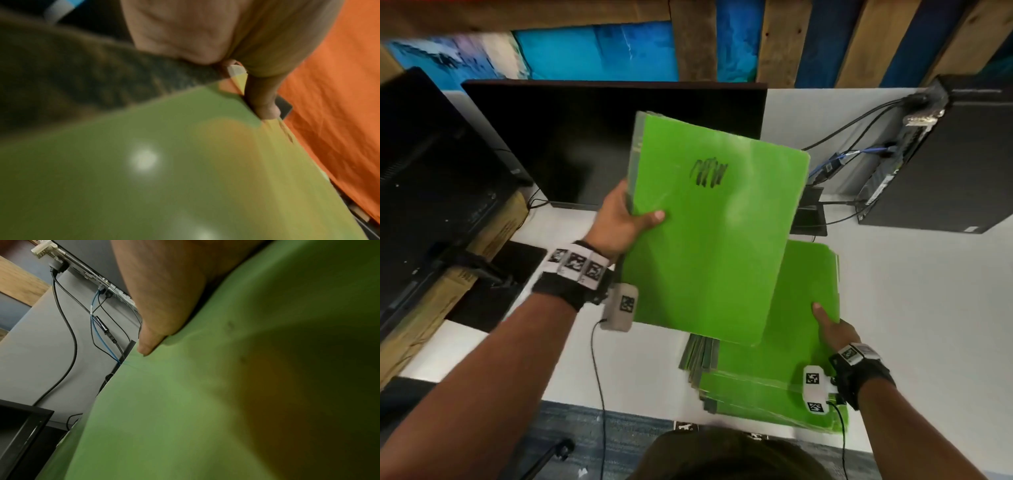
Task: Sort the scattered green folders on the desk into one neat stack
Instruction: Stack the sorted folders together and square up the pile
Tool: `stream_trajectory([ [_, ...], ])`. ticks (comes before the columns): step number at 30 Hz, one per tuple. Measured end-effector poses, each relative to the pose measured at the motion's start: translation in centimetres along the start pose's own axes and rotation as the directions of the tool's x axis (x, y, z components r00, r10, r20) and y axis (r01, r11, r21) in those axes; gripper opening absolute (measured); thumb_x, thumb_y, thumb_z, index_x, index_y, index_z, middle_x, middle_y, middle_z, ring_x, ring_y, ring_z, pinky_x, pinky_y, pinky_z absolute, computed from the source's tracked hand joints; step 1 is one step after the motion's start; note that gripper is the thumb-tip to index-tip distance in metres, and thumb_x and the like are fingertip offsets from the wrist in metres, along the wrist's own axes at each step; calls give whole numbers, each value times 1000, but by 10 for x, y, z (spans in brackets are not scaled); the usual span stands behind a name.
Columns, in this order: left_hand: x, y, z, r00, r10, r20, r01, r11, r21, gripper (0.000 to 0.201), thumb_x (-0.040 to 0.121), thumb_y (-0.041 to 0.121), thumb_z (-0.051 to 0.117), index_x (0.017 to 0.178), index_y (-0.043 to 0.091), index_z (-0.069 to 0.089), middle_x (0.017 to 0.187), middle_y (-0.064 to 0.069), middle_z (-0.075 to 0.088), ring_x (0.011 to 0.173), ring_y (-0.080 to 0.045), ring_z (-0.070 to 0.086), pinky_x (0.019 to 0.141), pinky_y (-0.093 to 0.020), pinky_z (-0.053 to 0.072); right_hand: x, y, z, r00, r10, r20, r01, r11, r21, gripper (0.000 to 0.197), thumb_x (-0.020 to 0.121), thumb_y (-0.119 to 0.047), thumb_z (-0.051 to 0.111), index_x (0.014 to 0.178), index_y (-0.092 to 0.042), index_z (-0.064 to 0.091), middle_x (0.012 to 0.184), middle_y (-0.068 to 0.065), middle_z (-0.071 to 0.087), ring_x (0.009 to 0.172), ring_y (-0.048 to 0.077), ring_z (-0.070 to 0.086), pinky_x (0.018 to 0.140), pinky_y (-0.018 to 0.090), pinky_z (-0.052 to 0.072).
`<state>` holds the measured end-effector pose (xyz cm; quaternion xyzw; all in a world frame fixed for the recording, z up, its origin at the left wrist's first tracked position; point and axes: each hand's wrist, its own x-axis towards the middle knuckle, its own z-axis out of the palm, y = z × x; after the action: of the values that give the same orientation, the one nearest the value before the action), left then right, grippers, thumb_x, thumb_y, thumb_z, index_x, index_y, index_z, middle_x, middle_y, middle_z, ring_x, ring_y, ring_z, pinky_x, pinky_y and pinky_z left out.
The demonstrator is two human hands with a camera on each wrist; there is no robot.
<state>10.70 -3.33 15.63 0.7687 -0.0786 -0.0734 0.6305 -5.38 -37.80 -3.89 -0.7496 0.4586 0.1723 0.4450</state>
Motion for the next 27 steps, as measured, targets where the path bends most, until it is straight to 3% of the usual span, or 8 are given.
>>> stream_trajectory([
  [4, 2, -37, 59, 989, -137, 63, 140, 989, -39, 44, 77, -9, 69, 116, 7, 55, 105, -3, 70, 84, -6, 71, 76, -28, 59, 4, 3, -1, 999, -35, 23, 35, 999, 0, 77, 84, -68, 45, 119, -3, 62, 121, 24, 62, 90, 31, 56, 82, 34, 43],
  [7, -3, -75, 91, 970, -211, 123, 211, 977, 9, 50, 75, -2, 74, 121, 4, 55, 108, -8, 69, 85, -12, 70, 79, -33, 57, 5, 3, -2, 998, -42, 38, 43, 999, -28, 74, 87, -66, 40, 119, -3, 62, 120, 24, 62, 85, 28, 52, 76, 30, 37],
  [9, -5, -102, 99, 959, -255, 121, 237, 960, 150, 62, 67, 25, 81, 123, 12, 57, 114, -4, 70, 99, -18, 68, 91, -42, 53, 6, 3, -4, 997, -42, 61, 45, 998, -41, 71, 90, -63, 38, 124, -4, 59, 126, 24, 59, 95, 32, 56, 82, 31, 40],
  [11, -3, -128, 100, 945, -310, 108, 280, 932, 229, 68, 57, 42, 79, 118, 17, 62, 111, -2, 72, 102, -20, 68, 93, -47, 53, 6, 4, -7, 996, -36, 80, 39, 998, -41, 71, 93, -59, 36, 132, -2, 52, 134, 24, 53, 116, 35, 54, 94, 33, 39],
  [15, -2, -156, 97, 922, -385, 45, 339, 858, 386, 56, 67, 34, 81, 116, 12, 62, 109, -6, 71, 98, -24, 68, 89, -43, 54, 8, 7, -9, 994, -16, 109, 21, 999, -41, 79, 94, -61, 23, 140, 0, 41, 144, 23, 42, 131, 36, 43, 107, 36, 32],
  [18, -2, -160, 100, 906, -423, -5, 371, 788, 492, 54, 71, 39, 79, 115, 13, 61, 110, -6, 70, 101, -26, 66, 87, -39, 54, 10, 10, -9, 991, -28, 134, 31, 999, -19, 83, 92, -65, 16, 145, -3, 35, 149, 22, 36, 137, 35, 36, 113, 40, 26],
  [22, -4, -157, 118, 872, -487, -55, 441, 730, 522, 62, 74, 42, 76, 122, 11, 53, 120, -8, 64, 110, -30, 61, 92, -40, 50, 11, 9, -10, 987, -41, 152, 38, 999, 23, 85, 90, -67, 14, 146, -5, 33, 150, 21, 34, 137, 34, 36, 113, 41, 26],
  [27, -9, -156, 141, 831, -556, 17, 490, 747, 450, 64, 82, 38, 70, 132, 13, 39, 129, -9, 58, 113, -29, 59, 90, -36, 47, 14, 14, -8, 972, -139, 190, 127, 989, 75, 88, 84, -74, 28, 141, -8, 42, 143, 16, 47, 130, 32, 46, 107, 36, 33],
])
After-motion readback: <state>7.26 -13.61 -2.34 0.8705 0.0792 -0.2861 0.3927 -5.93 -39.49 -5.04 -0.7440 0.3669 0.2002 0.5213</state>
